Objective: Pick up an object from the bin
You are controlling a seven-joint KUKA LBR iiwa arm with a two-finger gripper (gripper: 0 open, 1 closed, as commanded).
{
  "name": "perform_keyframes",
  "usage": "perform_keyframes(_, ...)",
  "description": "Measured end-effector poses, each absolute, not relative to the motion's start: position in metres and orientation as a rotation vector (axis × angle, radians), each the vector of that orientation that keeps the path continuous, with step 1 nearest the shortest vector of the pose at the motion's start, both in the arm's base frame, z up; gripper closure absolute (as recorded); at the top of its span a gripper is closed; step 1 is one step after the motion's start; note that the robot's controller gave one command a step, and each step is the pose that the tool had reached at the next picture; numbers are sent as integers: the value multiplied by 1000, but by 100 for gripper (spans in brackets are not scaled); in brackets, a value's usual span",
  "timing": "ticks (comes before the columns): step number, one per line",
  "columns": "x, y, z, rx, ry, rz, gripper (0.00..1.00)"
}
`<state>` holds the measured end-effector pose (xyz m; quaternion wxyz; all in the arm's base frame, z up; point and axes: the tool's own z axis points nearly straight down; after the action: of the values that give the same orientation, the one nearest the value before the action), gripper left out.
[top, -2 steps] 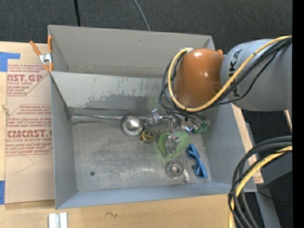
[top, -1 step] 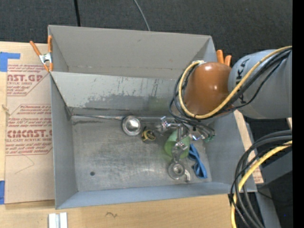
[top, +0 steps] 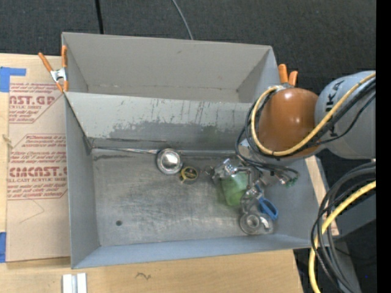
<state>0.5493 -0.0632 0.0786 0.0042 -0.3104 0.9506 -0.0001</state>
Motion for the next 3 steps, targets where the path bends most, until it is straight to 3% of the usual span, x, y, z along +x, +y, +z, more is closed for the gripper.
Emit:
perform_keyframes(1,547,-63,77,-976,2985,3,100)
perform_keyframes(2,539,-60,267,-1268,2865,-6,100)
perform_keyframes(3,563,-79,256,-1863,2527,1,100)
